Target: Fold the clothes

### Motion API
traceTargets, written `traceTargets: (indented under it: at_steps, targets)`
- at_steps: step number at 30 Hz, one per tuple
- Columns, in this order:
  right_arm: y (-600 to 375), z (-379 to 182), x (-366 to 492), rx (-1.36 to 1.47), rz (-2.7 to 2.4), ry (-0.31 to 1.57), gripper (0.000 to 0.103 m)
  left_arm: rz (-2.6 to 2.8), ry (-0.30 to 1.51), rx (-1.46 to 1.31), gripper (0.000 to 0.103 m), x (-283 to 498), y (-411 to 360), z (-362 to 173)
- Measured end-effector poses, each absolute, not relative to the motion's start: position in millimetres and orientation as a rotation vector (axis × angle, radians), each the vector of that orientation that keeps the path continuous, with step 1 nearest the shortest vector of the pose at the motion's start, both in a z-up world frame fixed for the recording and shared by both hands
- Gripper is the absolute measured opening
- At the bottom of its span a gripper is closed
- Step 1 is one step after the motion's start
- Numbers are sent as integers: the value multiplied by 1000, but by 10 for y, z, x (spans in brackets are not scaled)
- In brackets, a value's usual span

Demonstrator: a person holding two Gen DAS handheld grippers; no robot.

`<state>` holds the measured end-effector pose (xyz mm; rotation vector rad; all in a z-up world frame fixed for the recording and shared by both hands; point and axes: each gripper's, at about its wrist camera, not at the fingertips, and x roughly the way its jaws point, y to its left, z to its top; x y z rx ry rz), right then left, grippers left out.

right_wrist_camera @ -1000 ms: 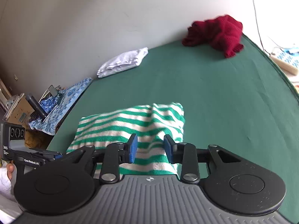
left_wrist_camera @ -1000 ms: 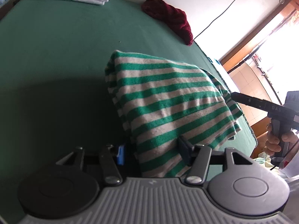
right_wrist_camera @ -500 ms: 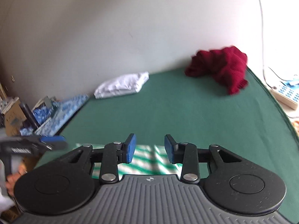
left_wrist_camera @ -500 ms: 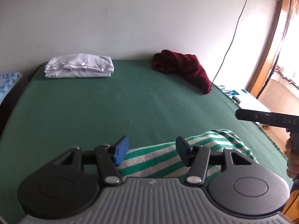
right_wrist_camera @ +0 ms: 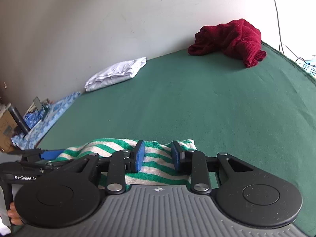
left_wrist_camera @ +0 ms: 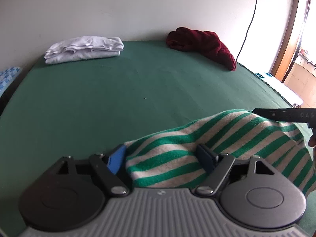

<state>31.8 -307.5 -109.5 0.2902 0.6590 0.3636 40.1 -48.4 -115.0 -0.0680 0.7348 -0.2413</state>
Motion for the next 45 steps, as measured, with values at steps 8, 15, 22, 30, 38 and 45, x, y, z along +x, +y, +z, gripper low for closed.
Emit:
traceTargets:
  at_steps: [8,15,22,30,38,45]
  targets:
    - [-3511,-897,-75,460,383,863,65,-255,853,-247,94,-83,10,-1039]
    - [-3582,-1107,-266,621,367,996,66,-306,929,-349,97,-332,37,-1167]
    - [-3534,-1158,-194,668,403,1049,67,-317,934,-428,101,-227,-71,-1201]
    - [-3589,-902,-166,519,492,1102,56,-293,948,-443,102,-111,-220,-1180]
    - [-3767,-1015,195,590,481,1102,71,-328,983,-491,102,48,-269,-1172]
    - [-3705,-1182,403,611,598,1195,72,-360,974,-556,102,141,-269,-1209]
